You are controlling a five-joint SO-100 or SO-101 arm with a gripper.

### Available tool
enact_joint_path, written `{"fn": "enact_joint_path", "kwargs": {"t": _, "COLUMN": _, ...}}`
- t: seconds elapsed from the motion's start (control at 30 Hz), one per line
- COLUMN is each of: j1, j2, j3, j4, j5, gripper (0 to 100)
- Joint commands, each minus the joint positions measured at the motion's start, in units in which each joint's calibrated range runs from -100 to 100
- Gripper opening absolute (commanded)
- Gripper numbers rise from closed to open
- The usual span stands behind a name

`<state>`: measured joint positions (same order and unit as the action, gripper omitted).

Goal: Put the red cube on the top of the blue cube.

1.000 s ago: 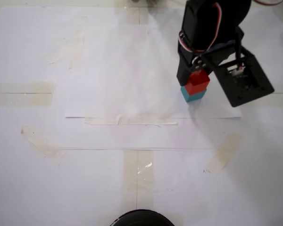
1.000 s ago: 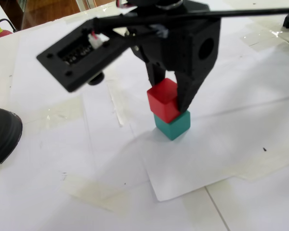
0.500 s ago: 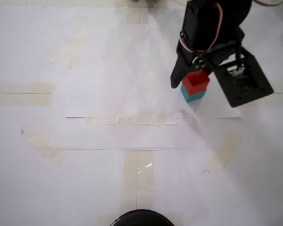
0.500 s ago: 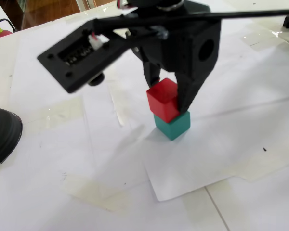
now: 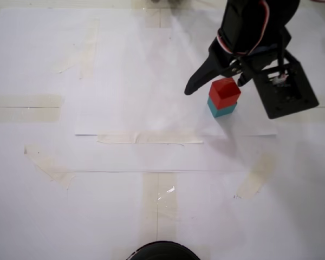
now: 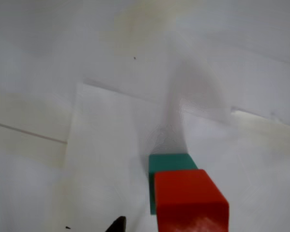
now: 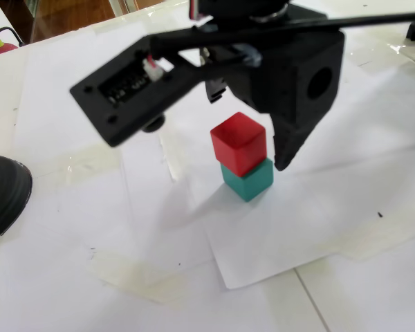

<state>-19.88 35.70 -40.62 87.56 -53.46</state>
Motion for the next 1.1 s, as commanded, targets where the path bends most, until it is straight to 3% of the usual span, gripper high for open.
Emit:
{"fn": "enact_joint_path", "kwargs": {"t": 0.0, "j1": -1.0, "j2": -11.2, "j3": -3.6, "j4": 3.2, "j5": -1.0, "gripper": 46}}
{"fn": "enact_joint_path", "kwargs": {"t": 0.1, "j1": -1.1, "j2": -18.1, "j3": -3.6, "j4": 12.2, "j5": -1.6, "gripper": 43}}
{"fn": "enact_joint_path", "kwargs": {"t": 0.37, "j1": 0.4, "j2": -49.1, "j3": 23.2, "j4": 12.3, "j5": -0.9, "gripper": 40}}
{"fn": "enact_joint_path", "kwargs": {"t": 0.5, "j1": 1.3, "j2": -63.3, "j3": 36.9, "j4": 12.1, "j5": -0.9, "gripper": 31}}
{"fn": "enact_joint_path", "kwargs": {"t": 0.6, "j1": 2.5, "j2": -71.8, "j3": 45.7, "j4": 12.0, "j5": -0.6, "gripper": 18}}
{"fn": "enact_joint_path", "kwargs": {"t": 1.07, "j1": 1.9, "j2": -83.9, "j3": 58.2, "j4": 12.1, "j5": -2.1, "gripper": 5}}
